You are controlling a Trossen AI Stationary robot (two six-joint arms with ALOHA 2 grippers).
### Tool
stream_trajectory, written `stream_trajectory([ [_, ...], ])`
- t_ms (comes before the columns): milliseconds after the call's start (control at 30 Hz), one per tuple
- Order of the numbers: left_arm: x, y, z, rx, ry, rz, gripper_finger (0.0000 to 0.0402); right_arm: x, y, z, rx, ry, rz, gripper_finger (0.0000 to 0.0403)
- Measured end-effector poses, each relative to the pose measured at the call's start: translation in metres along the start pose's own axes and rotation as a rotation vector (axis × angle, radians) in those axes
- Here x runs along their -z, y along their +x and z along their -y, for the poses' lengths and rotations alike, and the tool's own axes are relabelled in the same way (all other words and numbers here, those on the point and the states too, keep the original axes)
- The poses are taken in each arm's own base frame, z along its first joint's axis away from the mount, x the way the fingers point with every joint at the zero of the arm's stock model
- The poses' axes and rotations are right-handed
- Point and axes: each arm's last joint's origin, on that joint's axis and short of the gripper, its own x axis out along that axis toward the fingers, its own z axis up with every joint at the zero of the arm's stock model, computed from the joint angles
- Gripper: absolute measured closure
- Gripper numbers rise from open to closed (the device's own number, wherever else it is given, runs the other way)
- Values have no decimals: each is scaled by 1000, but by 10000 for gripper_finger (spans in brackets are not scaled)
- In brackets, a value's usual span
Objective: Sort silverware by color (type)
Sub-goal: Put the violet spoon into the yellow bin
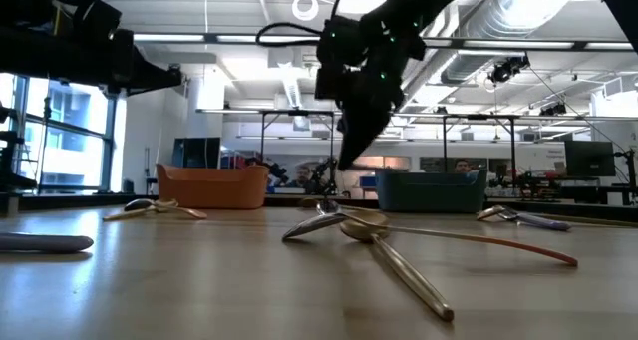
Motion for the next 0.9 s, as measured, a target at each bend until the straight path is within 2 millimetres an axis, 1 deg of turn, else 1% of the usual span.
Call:
stream_trajectory([
  [67,1,0,-1,-42,30,-9,397,-7,-17,17,28,-18,38,387],
  [200,3,1,-2,-97,78,-35,397,-10,-46,52,66,-31,107,387],
  [267,6,1,-3,-137,89,-66,397,-11,-61,68,75,-5,151,387],
  [333,8,1,-4,-193,19,-88,397,-8,-72,81,42,75,205,387],
  [400,14,0,-5,-239,-55,-122,397,-6,-80,90,4,151,240,387],
  [467,17,-1,-5,-249,-110,-141,397,-8,-88,91,21,153,265,387],
  [500,19,-1,-5,-252,-111,-155,397,-13,-93,91,36,143,285,387],
  [633,23,-2,-7,-302,-78,-187,397,-30,-110,86,81,117,341,386],
  [733,23,-1,-7,-302,-54,-195,397,-38,-117,82,112,30,352,386],
  [833,24,-1,-5,-272,19,-215,397,-42,-114,68,153,-93,285,386],
  [900,24,0,-3,-204,76,-219,397,-43,-109,57,170,-93,217,386],
])
